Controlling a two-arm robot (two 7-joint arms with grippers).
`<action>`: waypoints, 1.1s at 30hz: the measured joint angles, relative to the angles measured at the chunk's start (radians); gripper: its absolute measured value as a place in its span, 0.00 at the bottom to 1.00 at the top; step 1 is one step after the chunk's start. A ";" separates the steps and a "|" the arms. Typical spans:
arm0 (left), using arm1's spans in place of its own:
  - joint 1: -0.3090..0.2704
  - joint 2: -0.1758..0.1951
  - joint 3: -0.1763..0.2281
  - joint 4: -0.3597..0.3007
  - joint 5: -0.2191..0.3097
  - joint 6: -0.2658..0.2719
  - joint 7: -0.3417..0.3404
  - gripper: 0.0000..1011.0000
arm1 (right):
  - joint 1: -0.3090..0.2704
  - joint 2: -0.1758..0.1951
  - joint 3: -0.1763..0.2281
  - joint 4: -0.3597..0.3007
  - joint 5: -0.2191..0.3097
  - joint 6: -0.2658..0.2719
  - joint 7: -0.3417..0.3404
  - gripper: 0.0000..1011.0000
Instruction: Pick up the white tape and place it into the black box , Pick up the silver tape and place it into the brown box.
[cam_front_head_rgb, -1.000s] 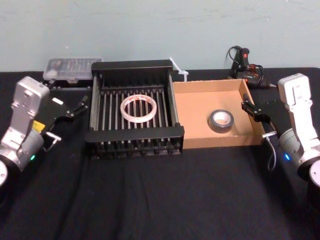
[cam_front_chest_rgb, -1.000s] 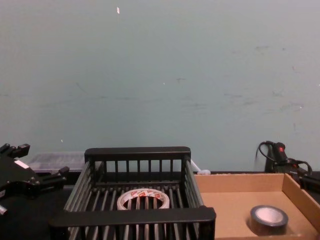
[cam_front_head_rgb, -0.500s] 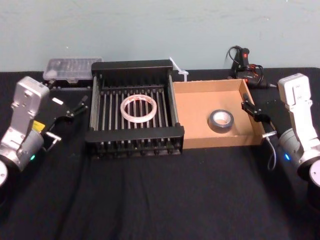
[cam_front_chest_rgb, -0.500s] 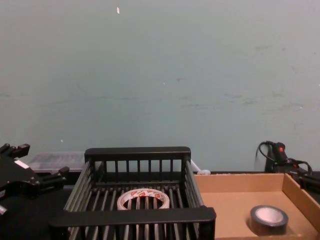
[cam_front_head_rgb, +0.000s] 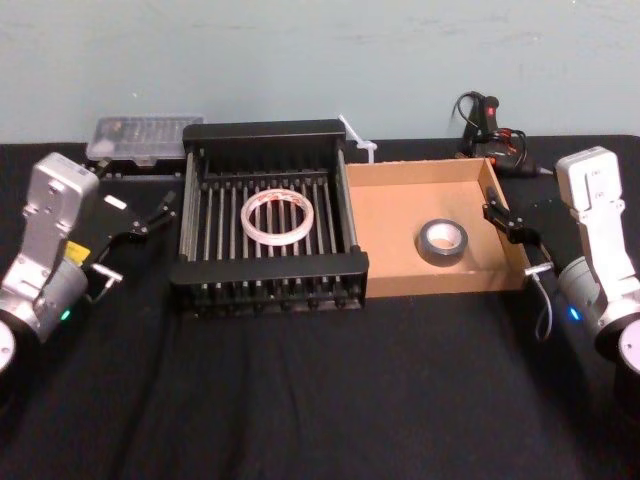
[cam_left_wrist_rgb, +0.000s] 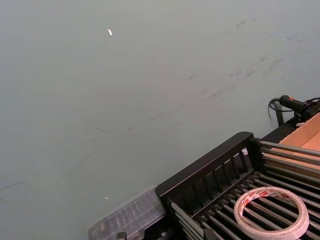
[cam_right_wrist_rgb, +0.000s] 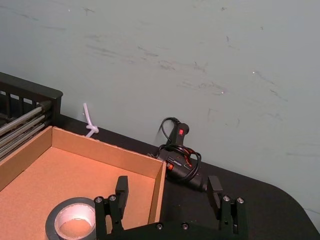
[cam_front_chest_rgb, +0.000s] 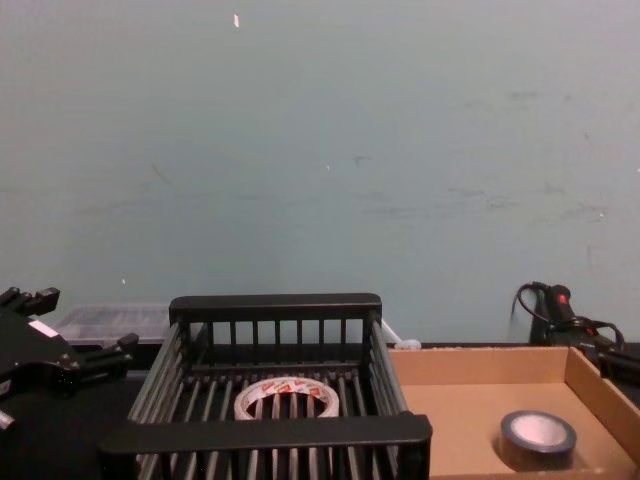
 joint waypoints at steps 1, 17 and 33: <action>0.000 0.000 0.000 0.000 0.000 0.000 0.000 0.99 | 0.000 0.000 0.000 0.000 0.000 0.000 0.000 0.99; 0.000 0.000 0.000 0.000 0.000 0.000 0.000 0.99 | 0.000 0.000 0.000 0.000 0.000 0.000 0.000 0.99; 0.000 0.000 0.000 0.000 0.000 0.000 0.000 0.99 | 0.000 0.000 0.000 0.000 0.000 0.000 0.000 0.99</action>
